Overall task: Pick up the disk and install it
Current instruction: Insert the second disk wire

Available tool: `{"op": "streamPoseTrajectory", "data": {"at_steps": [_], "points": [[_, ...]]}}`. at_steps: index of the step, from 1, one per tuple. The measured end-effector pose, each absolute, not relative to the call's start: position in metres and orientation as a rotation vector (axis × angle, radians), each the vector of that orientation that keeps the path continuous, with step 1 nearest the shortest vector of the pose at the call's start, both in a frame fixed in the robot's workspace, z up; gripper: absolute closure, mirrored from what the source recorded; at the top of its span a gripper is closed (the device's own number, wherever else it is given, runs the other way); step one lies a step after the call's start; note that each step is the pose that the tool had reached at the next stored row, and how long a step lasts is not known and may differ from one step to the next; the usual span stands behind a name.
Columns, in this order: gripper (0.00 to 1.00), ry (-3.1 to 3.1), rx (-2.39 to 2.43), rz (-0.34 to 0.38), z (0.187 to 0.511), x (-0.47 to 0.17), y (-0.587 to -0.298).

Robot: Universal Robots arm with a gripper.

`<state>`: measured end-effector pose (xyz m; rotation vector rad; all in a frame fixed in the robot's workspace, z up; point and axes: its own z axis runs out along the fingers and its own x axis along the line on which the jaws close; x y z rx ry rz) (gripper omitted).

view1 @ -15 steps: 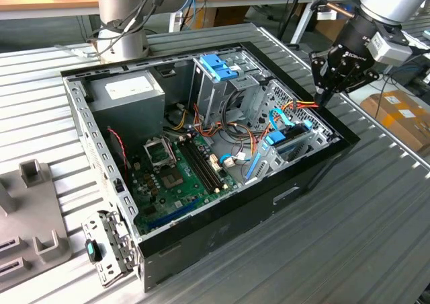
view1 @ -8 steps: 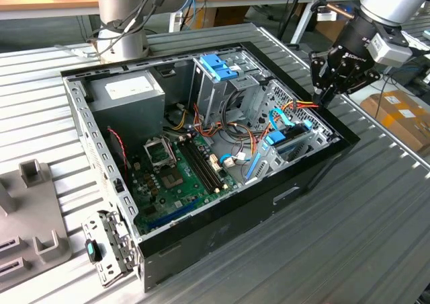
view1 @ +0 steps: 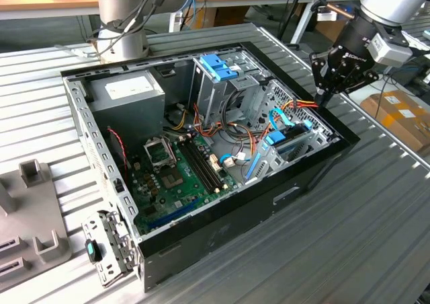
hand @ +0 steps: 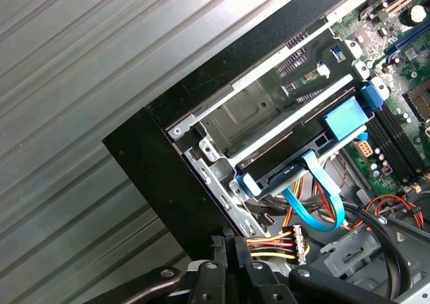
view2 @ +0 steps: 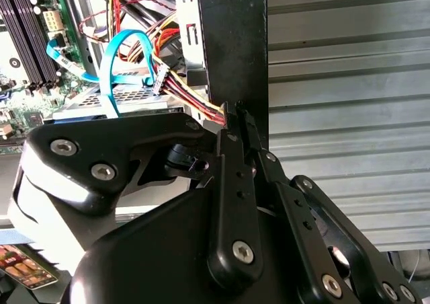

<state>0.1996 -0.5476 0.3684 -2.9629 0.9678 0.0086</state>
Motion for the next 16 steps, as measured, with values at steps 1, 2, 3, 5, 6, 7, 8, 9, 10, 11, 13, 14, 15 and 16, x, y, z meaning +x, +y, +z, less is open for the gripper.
{"op": "streamPoseTrajectory", "data": {"at_steps": [1, 2, 3, 5, 6, 7, 8, 9, 10, 11, 13, 14, 15, 16], "points": [[0.84, 0.968, -2.963, 0.009, 0.368, 0.200, -0.548], [0.84, 0.968, -2.963, 0.009, 0.368, 0.200, -0.548], [0.84, 0.968, -2.963, 0.009, 0.368, 0.200, -0.548], [0.84, 0.968, -2.963, 0.008, 0.370, 0.200, -0.548], [0.84, 0.968, -2.963, 0.008, 0.373, 0.200, -0.548], [0.84, 0.968, -2.963, 0.009, 0.376, 0.200, -0.548], [0.84, 0.968, -2.963, 0.009, 0.377, 0.200, -0.548], [0.84, 0.968, -2.963, 0.009, 0.379, 0.200, -0.548], [0.84, 0.968, -2.963, 0.009, 0.380, 0.200, -0.548], [0.84, 0.968, -2.963, 0.009, 0.382, 0.200, -0.548], [0.84, 0.968, -2.963, 0.009, 0.383, 0.200, -0.548], [0.84, 0.968, -2.963, 0.009, 0.383, 0.200, -0.548], [0.84, 0.968, -2.963, 0.009, 0.383, 0.200, -0.548], [0.84, 0.968, -2.963, 0.009, 0.383, 0.200, -0.548]]}}
